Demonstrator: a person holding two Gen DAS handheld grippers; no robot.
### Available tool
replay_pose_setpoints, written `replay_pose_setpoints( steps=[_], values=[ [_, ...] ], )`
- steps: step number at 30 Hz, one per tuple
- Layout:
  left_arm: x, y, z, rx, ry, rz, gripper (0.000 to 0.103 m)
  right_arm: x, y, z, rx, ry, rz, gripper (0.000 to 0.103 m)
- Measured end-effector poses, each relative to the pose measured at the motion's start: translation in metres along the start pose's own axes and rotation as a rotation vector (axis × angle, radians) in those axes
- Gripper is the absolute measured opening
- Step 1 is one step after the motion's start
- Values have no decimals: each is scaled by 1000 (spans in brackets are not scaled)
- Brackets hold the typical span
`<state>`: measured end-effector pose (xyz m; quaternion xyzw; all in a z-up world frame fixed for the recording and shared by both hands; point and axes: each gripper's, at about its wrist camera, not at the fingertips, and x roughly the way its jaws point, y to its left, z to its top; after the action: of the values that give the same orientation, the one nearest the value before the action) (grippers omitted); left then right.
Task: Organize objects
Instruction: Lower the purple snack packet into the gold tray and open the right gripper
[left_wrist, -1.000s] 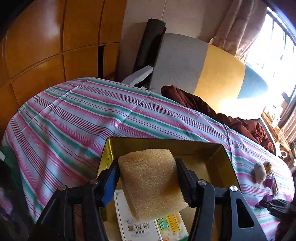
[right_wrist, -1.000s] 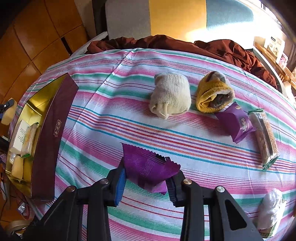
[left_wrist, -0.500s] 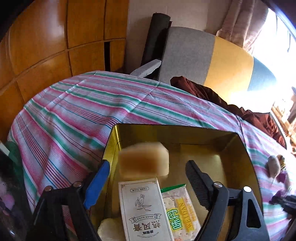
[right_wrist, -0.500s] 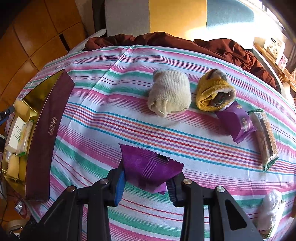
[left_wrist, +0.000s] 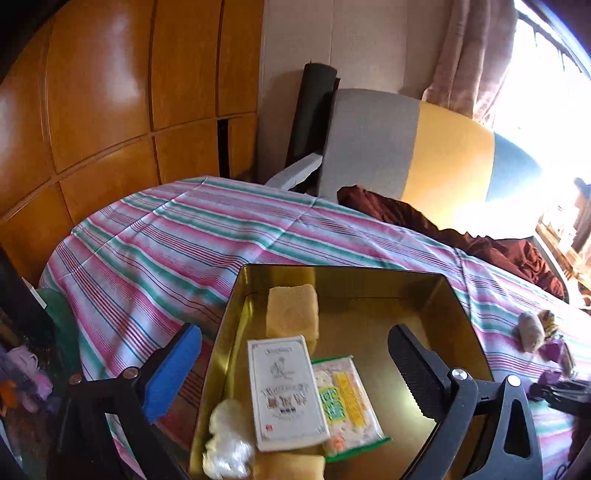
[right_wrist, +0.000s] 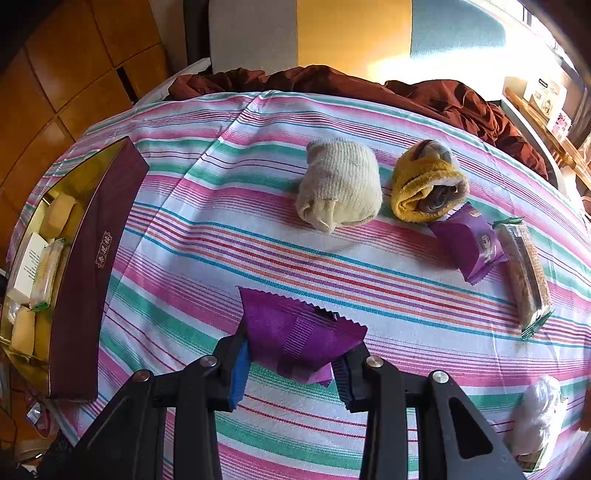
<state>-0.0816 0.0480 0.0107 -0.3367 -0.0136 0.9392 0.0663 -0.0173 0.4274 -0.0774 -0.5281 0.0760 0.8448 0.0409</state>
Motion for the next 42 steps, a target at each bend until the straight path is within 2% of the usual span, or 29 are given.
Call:
replay_pose_setpoints(
  steps=[3,10,16,20,24,29,33,36,40,42],
  values=[
    [-10,-8,-9,23,4,-14,102,0,5,-1,-3,-3,-1,38],
    [-20,-11,-22,4,31,-68,102,-6,18,-4,35,-18,39,37],
    [-24,-4,-30,-10,44,-81,102,-28,39,6,85,-93,131,37],
    [-28,8,-33,-35,47,-86,102,-41,74,20,45,-124,198,37],
    [-30,24,-36,-58,54,-69,102,-42,122,34,-28,-120,268,37],
    [-33,48,-41,-93,56,-45,102,-19,178,51,-92,-61,321,37],
    [-32,63,-45,-117,61,-23,102,3,210,65,-89,-11,354,37],
    [-31,72,-47,-131,69,-13,102,14,231,74,-86,7,396,40],
    [-28,78,-49,-149,79,-11,102,20,246,82,-61,15,423,56],
    [-27,81,-49,-153,81,-11,102,18,244,82,-44,12,437,60]
  ],
)
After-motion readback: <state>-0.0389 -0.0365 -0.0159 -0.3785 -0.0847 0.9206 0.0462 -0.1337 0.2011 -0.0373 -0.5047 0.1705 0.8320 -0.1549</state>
